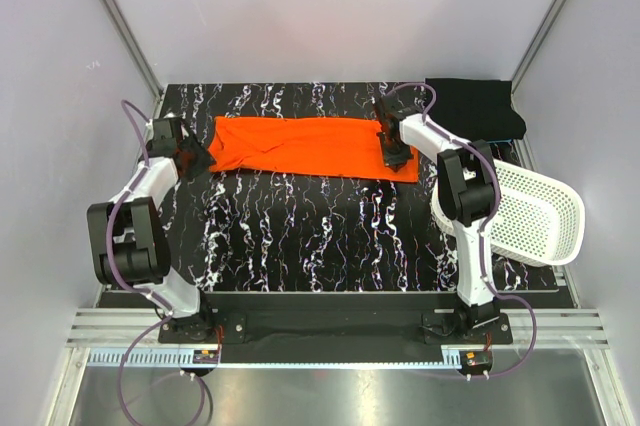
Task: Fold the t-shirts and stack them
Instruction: Fold the tshirt
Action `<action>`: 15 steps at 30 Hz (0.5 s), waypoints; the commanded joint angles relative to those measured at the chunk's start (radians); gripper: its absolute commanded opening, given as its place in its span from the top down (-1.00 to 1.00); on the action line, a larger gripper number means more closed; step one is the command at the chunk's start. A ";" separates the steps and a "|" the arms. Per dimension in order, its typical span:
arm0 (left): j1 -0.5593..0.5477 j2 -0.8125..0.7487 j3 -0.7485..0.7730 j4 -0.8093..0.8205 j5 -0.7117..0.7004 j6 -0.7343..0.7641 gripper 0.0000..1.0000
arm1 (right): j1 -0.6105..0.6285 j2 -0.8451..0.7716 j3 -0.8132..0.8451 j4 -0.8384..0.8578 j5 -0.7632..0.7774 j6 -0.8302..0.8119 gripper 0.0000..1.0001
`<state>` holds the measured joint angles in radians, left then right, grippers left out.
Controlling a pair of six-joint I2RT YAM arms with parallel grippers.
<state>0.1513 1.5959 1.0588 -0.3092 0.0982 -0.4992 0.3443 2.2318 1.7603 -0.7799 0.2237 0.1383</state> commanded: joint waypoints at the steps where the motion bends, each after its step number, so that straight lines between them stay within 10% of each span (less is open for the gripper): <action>1: 0.004 -0.016 -0.037 0.113 0.000 -0.050 0.11 | -0.027 -0.055 -0.048 -0.033 0.052 0.015 1.00; 15: 0.004 0.108 -0.011 0.188 0.072 -0.087 0.19 | -0.027 -0.112 -0.055 -0.012 0.008 -0.014 1.00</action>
<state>0.1516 1.6600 1.0206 -0.1844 0.1223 -0.5629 0.3214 2.1921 1.7065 -0.7841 0.2249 0.1349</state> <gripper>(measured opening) 0.412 0.009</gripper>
